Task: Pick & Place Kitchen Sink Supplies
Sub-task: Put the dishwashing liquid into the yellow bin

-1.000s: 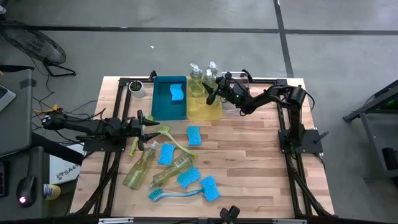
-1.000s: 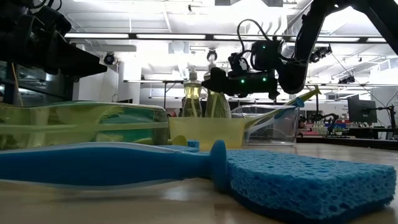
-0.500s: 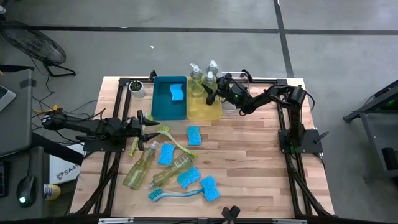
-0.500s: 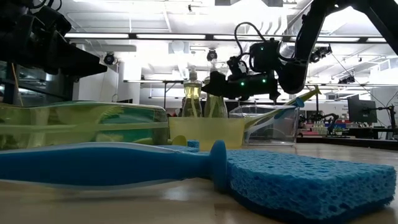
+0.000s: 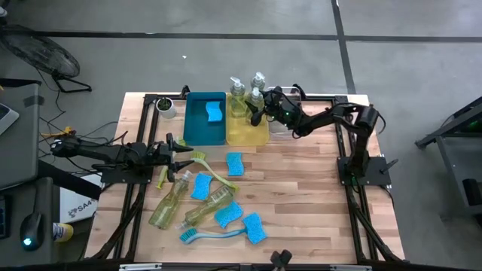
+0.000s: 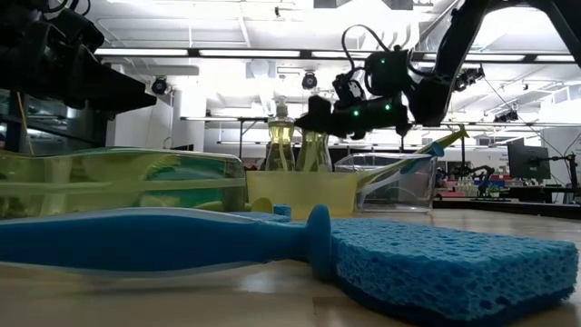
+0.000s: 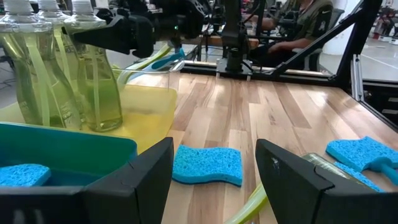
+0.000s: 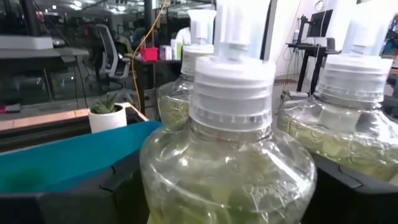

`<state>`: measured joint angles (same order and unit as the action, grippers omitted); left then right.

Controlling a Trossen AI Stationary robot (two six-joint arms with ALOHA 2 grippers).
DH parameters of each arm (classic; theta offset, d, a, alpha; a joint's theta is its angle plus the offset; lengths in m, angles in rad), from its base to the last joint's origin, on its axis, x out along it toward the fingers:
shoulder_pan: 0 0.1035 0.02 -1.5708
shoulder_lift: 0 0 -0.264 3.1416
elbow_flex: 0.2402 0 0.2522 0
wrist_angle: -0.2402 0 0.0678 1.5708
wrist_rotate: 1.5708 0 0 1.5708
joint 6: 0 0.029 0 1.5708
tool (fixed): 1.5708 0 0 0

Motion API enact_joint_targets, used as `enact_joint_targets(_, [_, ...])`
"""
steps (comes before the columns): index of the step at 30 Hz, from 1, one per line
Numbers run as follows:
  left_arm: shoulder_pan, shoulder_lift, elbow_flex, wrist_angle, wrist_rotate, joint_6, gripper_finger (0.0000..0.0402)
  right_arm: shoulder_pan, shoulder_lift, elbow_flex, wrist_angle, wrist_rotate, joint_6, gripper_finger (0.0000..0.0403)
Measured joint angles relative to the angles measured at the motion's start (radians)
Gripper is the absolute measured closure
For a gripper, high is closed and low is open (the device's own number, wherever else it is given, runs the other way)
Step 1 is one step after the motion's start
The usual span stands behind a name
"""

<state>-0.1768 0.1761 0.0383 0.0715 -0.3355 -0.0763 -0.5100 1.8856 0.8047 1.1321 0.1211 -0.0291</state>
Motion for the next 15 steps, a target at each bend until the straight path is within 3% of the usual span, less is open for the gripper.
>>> enact_joint_targets(15, [0.0, 0.0, 0.0, -0.019, 0.001, -0.011, 0.0179, 0.023, -0.118, -0.002, -0.203, 0.016, -0.052, 0.0105])
